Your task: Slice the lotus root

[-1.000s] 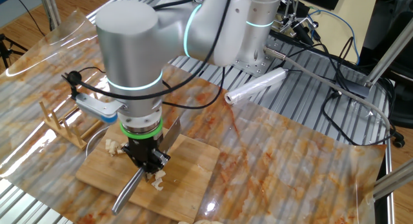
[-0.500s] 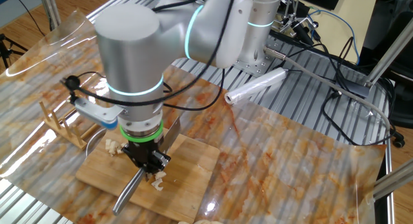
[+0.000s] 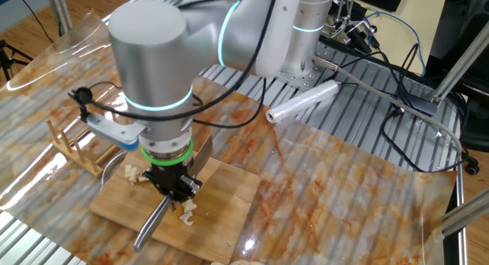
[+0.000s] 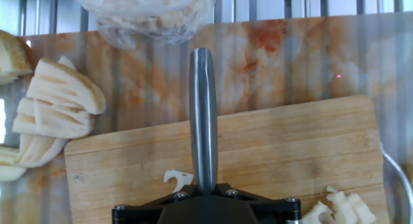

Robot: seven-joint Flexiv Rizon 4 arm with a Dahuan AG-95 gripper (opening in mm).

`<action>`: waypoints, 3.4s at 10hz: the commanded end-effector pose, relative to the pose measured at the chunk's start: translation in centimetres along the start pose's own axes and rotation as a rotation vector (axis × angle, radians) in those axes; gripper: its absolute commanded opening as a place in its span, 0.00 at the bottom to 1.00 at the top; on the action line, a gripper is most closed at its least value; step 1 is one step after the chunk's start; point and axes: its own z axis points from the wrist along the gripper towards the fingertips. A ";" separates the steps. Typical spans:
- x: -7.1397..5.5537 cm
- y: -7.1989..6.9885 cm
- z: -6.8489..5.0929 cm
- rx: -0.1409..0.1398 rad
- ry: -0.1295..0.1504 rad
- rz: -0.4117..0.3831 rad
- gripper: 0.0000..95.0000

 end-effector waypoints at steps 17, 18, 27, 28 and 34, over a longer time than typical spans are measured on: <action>-0.1 0.3 1.6 -0.005 -0.020 0.014 0.00; -0.1 0.3 1.4 -0.002 -0.023 0.016 0.00; 0.5 0.7 1.9 -0.002 -0.129 0.041 0.00; 0.5 0.7 2.0 -0.004 -0.129 0.044 0.00; 0.3 0.4 1.2 0.003 -0.097 0.033 0.00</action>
